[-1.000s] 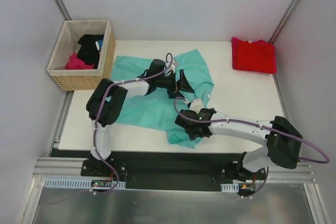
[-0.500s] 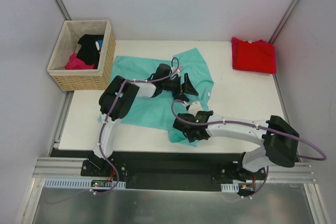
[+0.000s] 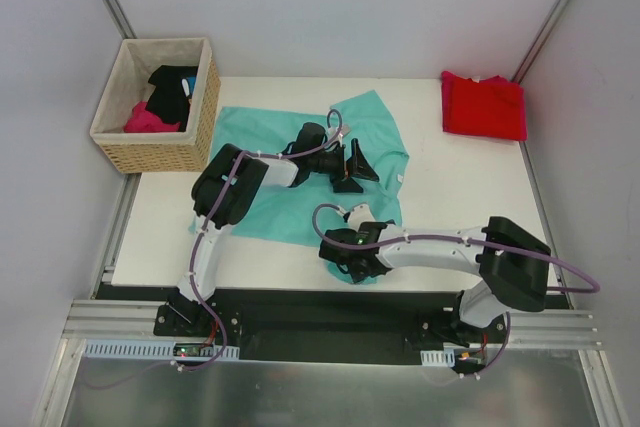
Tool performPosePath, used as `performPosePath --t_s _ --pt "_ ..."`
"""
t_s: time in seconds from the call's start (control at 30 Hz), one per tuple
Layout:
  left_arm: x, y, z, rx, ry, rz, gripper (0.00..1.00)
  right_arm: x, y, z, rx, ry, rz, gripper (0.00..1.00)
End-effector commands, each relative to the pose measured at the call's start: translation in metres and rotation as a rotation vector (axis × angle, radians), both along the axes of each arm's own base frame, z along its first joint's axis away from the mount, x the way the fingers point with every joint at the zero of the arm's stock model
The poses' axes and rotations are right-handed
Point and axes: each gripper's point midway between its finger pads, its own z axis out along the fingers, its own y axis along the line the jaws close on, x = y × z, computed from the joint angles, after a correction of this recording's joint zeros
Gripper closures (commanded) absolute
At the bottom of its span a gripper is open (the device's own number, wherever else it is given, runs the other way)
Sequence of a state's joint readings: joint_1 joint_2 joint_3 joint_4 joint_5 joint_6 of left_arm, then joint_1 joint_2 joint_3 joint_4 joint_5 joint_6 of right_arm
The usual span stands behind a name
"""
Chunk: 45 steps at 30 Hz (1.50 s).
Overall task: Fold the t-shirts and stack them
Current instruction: Flatten out the tshirt
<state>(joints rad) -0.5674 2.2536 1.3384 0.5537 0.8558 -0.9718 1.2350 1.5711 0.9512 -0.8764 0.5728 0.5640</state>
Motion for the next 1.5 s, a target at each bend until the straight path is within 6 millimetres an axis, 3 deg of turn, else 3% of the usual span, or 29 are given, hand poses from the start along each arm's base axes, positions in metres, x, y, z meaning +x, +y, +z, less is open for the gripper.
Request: performPosePath --t_s 0.0,0.27,0.4,0.5,0.53,0.67,0.77,0.83,1.0,1.13,1.47 --pt "0.001 0.005 -0.031 0.054 0.032 0.023 0.01 -0.005 0.013 0.011 0.02 -0.009 0.008 0.04" --pt "0.012 0.001 -0.034 0.05 0.033 0.045 0.01 -0.032 0.047 0.015 -0.011 0.018 0.156 0.04" --pt "0.011 -0.001 -0.031 0.044 0.035 0.042 0.01 -0.034 0.046 0.034 -0.002 -0.053 0.158 0.03" --pt "0.008 0.001 -0.031 0.047 0.033 0.041 0.01 -0.015 0.034 0.068 0.066 -0.151 0.114 0.03" --pt "0.006 0.003 -0.033 0.05 0.037 0.039 0.01 0.0 0.021 0.08 0.064 -0.192 0.071 0.03" --pt "0.003 0.004 -0.035 0.045 0.041 0.041 0.01 0.043 -0.017 0.091 -0.025 -0.245 -0.005 0.03" --pt "0.003 0.004 -0.036 0.042 0.043 0.042 0.01 0.068 -0.028 0.081 -0.036 -0.238 -0.066 0.03" --pt "0.003 0.004 -0.037 0.041 0.045 0.043 0.01 0.079 -0.023 0.069 -0.01 -0.205 -0.065 0.03" --pt "0.004 0.003 -0.037 0.039 0.049 0.042 0.01 0.081 -0.008 0.025 -0.058 -0.102 -0.047 0.03" --pt "0.002 0.004 -0.041 0.043 0.056 0.038 0.01 0.068 0.008 -0.001 -0.003 -0.018 -0.035 0.03" --pt "0.003 0.004 -0.046 0.046 0.064 0.037 0.01 0.006 0.045 -0.016 -0.019 0.052 0.099 0.03"
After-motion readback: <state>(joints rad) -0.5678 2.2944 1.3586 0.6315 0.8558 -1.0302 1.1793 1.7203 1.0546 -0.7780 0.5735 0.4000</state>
